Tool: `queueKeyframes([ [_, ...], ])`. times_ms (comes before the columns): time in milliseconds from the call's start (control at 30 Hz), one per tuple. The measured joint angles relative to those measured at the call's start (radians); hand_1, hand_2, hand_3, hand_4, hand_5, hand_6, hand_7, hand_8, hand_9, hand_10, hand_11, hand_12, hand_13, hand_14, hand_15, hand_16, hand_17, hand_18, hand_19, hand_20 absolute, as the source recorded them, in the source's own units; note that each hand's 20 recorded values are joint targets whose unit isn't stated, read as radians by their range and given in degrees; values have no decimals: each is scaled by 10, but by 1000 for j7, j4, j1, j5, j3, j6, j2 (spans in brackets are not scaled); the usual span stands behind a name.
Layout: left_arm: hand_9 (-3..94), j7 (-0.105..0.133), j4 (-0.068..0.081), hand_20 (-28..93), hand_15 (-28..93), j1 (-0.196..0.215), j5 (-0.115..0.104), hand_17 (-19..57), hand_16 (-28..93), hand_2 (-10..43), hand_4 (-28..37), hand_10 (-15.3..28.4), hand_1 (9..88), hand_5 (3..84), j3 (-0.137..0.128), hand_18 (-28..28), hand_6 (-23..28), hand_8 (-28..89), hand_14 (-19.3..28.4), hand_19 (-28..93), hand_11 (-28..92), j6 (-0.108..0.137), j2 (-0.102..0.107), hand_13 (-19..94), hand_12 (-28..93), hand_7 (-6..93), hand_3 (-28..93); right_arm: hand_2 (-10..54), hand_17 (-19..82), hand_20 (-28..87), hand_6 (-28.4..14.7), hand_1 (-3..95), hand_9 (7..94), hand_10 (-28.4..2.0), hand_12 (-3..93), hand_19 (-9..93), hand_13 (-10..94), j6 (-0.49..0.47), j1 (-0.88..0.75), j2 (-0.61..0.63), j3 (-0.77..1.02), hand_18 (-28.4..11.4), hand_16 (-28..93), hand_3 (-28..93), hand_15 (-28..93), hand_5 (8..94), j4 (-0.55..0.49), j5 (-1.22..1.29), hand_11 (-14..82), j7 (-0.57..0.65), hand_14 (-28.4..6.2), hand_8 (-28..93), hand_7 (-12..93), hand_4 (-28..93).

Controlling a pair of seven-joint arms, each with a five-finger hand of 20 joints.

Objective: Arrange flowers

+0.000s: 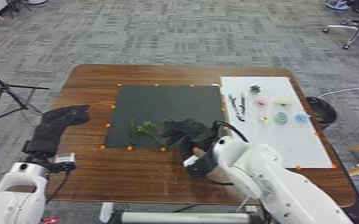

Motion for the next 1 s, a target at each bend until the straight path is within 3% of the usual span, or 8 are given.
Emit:
queueKeyframes([
  [1000, 510, 2, 4, 201, 294, -13, 0, 87, 7, 23, -246, 148, 294, 523, 4, 130, 26, -66, 193, 134, 235, -2, 0, 415, 149, 150, 659, 176, 610, 338, -69, 213, 618, -164, 102, 932, 897, 10, 32, 6, 1, -136, 304, 440, 471, 603, 18, -85, 77, 0, -76, -59, 70, -97],
])
